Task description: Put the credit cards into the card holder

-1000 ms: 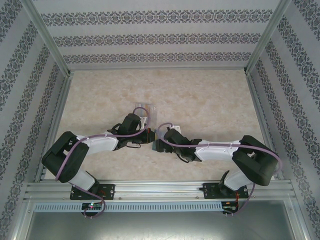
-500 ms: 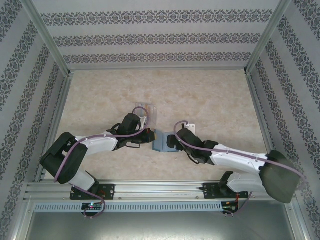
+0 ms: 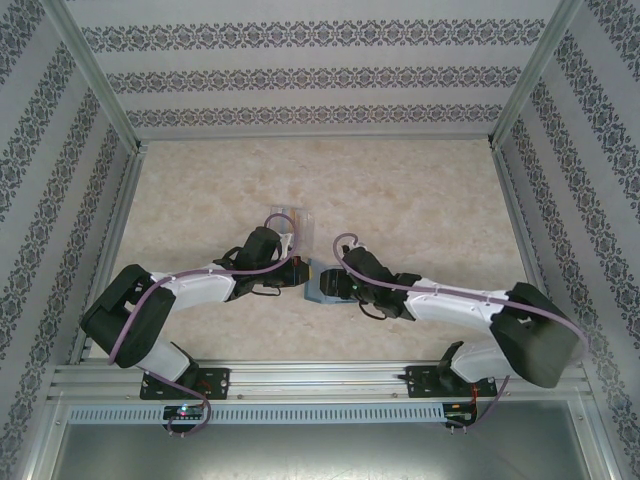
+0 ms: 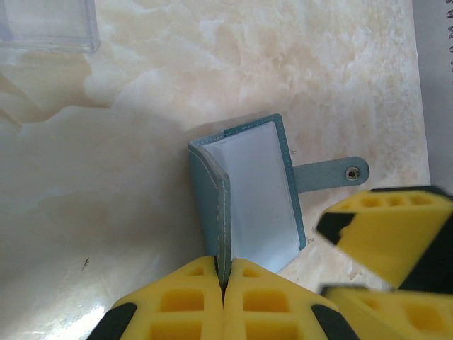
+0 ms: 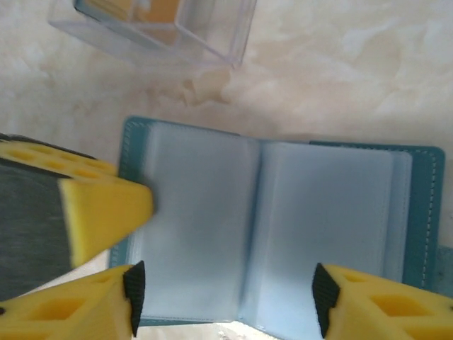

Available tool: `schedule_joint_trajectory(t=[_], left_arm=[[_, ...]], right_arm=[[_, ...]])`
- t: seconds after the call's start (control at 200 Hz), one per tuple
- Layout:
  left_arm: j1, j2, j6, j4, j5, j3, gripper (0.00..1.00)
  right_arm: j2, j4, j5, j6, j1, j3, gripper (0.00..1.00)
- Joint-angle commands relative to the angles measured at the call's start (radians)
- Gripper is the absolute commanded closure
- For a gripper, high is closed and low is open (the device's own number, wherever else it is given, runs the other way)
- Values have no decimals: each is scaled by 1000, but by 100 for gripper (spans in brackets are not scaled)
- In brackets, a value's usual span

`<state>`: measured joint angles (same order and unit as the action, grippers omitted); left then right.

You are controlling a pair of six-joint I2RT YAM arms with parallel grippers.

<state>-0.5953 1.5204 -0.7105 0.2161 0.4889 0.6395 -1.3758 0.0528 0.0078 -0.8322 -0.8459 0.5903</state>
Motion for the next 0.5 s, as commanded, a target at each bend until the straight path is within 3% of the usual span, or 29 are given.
schedule_joint_trajectory(t=[0.0, 0.03, 0.1, 0.185, 0.415, 0.495], left_arm=[[5, -1, 28, -29, -30, -21, 100], [5, 1, 32, -31, -33, -22, 99], [4, 2, 35, -39, -48, -24, 84], [4, 1, 53, -70, -82, -20, 53], [4, -52, 75, -122, -154, -35, 46], [6, -73, 82, -147, -174, -37, 34]], right_arm=[[-69, -3, -63, 28, 22, 46, 73], [-84, -36, -50, 47, 14, 65, 74], [-109, -80, -36, 64, 10, 90, 74], [-143, -109, -46, 68, 16, 114, 72], [-244, -232, -36, 91, 5, 225, 47], [-279, -277, -28, 111, -2, 258, 42]])
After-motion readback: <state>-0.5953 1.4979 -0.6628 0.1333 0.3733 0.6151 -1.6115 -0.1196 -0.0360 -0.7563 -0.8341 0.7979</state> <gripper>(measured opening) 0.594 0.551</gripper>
